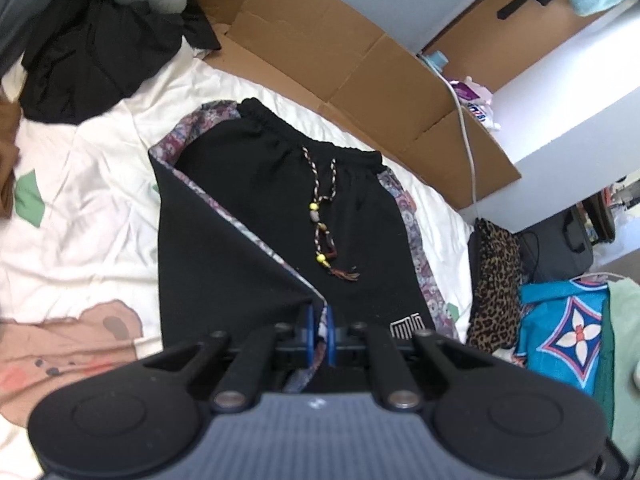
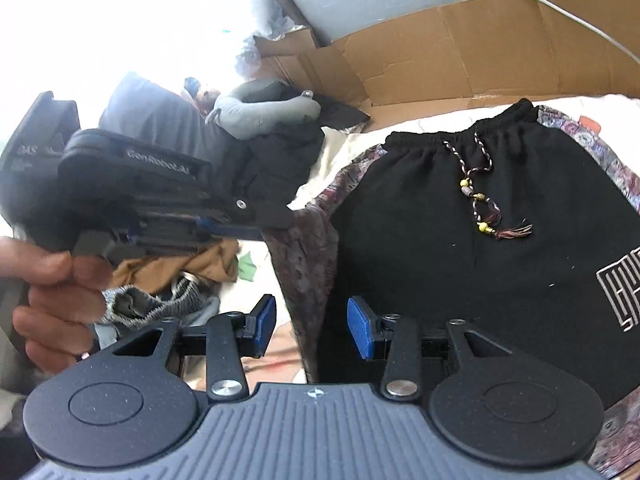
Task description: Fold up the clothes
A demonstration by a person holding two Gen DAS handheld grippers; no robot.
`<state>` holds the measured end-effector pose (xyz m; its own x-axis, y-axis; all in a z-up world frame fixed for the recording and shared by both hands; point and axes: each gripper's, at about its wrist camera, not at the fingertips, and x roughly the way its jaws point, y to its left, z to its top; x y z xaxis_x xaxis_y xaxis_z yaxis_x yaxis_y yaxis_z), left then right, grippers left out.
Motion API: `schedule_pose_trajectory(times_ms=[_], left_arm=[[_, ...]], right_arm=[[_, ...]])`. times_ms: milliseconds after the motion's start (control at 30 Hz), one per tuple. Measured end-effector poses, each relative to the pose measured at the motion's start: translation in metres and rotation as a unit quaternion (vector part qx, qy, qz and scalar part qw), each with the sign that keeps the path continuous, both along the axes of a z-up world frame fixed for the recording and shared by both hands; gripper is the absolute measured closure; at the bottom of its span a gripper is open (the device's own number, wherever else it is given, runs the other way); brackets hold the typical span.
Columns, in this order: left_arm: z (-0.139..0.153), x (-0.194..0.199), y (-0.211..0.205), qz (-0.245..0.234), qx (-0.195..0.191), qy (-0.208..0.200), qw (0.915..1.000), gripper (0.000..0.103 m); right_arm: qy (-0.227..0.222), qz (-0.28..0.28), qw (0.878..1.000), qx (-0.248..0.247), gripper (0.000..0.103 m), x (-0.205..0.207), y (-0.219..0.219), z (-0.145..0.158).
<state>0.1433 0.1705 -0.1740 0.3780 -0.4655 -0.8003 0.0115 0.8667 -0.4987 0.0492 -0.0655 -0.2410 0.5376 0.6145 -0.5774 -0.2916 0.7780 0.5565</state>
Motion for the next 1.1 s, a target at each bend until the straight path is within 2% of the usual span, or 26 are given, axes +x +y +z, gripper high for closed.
schedule_pose_trajectory(times_ms=[100,267,367,633,667,700,800,933,1033,1100], left_arm=[[0.0,0.001,-0.005,0.001,0.003,0.005,1.0,0.096],[0.004,0.003,-0.013,0.012,-0.013,0.004,0.9998,0.096],[0.006,0.001,-0.018,0.022,-0.021,0.011,0.9995,0.096],[0.009,-0.006,-0.018,0.052,-0.045,0.034,0.997,0.096],[0.009,-0.007,-0.017,0.056,-0.049,0.037,0.9965,0.096],[0.01,-0.008,-0.016,0.059,-0.052,0.038,0.9962,0.096],[0.017,-0.011,-0.016,0.056,-0.061,0.037,0.9959,0.095],[0.032,-0.015,-0.008,0.059,-0.094,0.013,0.9937,0.091],[0.037,-0.02,0.0,0.066,-0.082,-0.003,0.9944,0.067],[0.035,-0.023,0.006,0.073,-0.066,-0.003,0.9952,0.065]], right_arm=[[-0.005,0.004,1.0,0.005,0.057,0.002,0.005,0.002],[-0.034,0.006,0.999,-0.028,0.057,0.008,0.023,0.007],[-0.033,0.011,0.997,-0.064,0.057,0.018,0.038,0.002],[-0.063,0.003,0.994,-0.088,0.057,0.035,0.061,-0.003],[-0.063,-0.001,0.994,-0.087,0.061,0.036,0.061,-0.004],[-0.062,-0.004,0.994,-0.085,0.076,0.037,0.062,-0.006],[-0.061,-0.009,0.995,-0.082,0.096,0.038,0.06,-0.01],[-0.057,-0.019,0.996,-0.073,0.1,0.037,0.052,-0.013],[-0.053,-0.036,0.996,-0.061,0.101,0.037,0.041,-0.014],[-0.049,-0.043,0.996,-0.055,0.101,0.035,0.034,-0.014]])
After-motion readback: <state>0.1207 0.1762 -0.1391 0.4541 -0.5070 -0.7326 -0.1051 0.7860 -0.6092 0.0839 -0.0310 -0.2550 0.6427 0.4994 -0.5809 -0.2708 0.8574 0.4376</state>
